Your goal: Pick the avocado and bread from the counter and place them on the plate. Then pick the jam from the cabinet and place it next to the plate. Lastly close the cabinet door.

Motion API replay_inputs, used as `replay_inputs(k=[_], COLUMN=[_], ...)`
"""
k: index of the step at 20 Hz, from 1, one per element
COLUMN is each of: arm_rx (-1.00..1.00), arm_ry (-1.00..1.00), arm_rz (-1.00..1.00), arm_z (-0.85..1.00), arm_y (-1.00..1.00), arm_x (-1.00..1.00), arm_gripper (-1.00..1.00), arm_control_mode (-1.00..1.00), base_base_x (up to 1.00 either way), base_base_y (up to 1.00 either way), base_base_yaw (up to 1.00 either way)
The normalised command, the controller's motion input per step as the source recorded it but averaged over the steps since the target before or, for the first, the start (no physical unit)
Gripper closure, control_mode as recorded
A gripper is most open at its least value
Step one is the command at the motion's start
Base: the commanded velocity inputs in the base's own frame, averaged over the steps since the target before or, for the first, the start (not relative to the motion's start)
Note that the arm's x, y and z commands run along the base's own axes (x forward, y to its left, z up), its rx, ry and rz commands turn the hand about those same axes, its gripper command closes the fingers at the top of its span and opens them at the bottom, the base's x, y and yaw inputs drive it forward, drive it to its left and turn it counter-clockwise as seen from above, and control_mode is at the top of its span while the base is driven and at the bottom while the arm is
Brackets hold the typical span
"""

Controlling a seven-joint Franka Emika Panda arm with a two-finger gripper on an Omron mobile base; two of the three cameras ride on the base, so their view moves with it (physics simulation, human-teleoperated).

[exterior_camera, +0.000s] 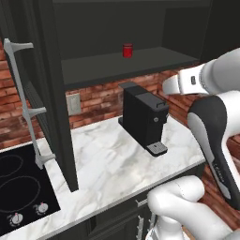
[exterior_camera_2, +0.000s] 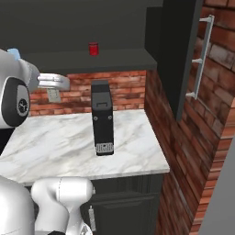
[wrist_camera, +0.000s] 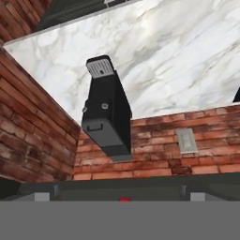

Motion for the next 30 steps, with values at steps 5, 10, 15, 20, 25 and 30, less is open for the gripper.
replay_inputs(k=[5,10,15,20,25,30], arm_rx=[0.00,0.00,0.00,0.00,0.00,0.00], arm_ry=[-0.03,-0.02,0.00,0.00,0.00,0.00], arm_rz=[0.02,0.01,0.02,0.04,0.04,0.06], arm_z=[0.13,0.06,0.03,0.01,0.00,0.00], arm_y=[-0.03,-0.06,-0.09,-0.04,0.00,0.00], arm_x=[0.16,0.31,0.42,0.36,0.42,0.41], arm_gripper=[-1.00,-1.00,-1.00,-1.00,-1.00,-1.00], arm_control_mode=[-1.00,-1.00,-1.00,-1.00,-1.00,-1.00], base_base_x=[0.00,0.00,0.00,0.00,0.00,0.00], base_base_y=[0.00,0.00,0.00,0.00,0.00,0.00], base_base_yaw=[0.00,0.00,0.00,0.00,0.00,0.00])
